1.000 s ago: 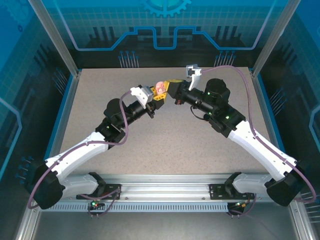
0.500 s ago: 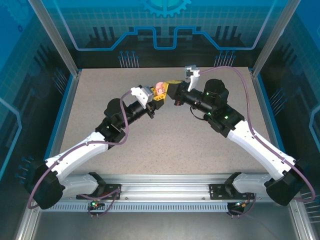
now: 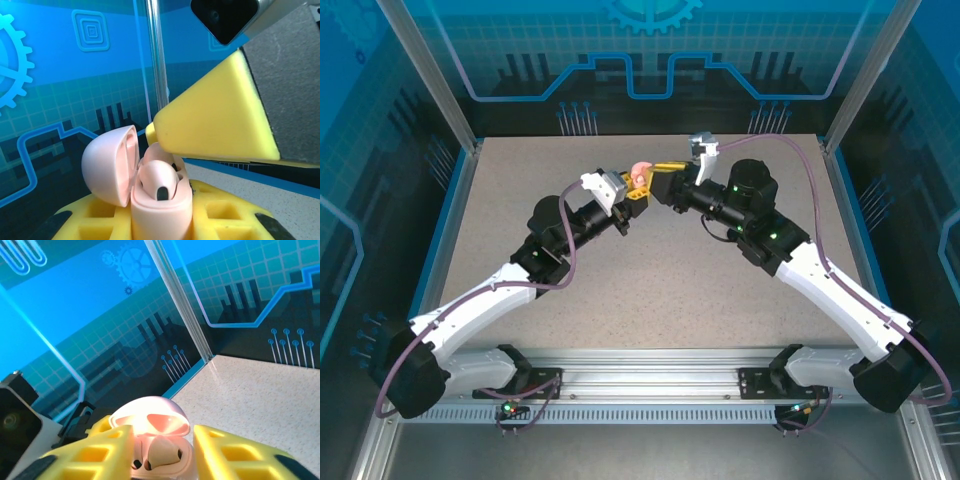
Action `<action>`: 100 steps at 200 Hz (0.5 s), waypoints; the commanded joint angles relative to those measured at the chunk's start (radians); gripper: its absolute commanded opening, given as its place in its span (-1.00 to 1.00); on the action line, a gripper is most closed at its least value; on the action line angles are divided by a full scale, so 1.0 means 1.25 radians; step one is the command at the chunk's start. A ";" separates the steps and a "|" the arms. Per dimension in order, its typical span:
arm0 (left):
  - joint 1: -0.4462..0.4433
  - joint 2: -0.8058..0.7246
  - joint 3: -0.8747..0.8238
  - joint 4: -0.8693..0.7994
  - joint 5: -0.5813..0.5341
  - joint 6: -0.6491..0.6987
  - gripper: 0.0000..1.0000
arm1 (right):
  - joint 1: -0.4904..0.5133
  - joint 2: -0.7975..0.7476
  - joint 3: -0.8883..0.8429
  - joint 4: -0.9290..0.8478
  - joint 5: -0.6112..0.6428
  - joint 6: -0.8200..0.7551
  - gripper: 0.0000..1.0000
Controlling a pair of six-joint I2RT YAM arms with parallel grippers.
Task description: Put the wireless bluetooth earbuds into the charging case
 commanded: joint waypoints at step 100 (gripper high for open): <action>-0.006 -0.002 0.028 0.030 -0.012 -0.001 -1.00 | -0.049 -0.056 0.061 -0.037 0.020 0.022 0.53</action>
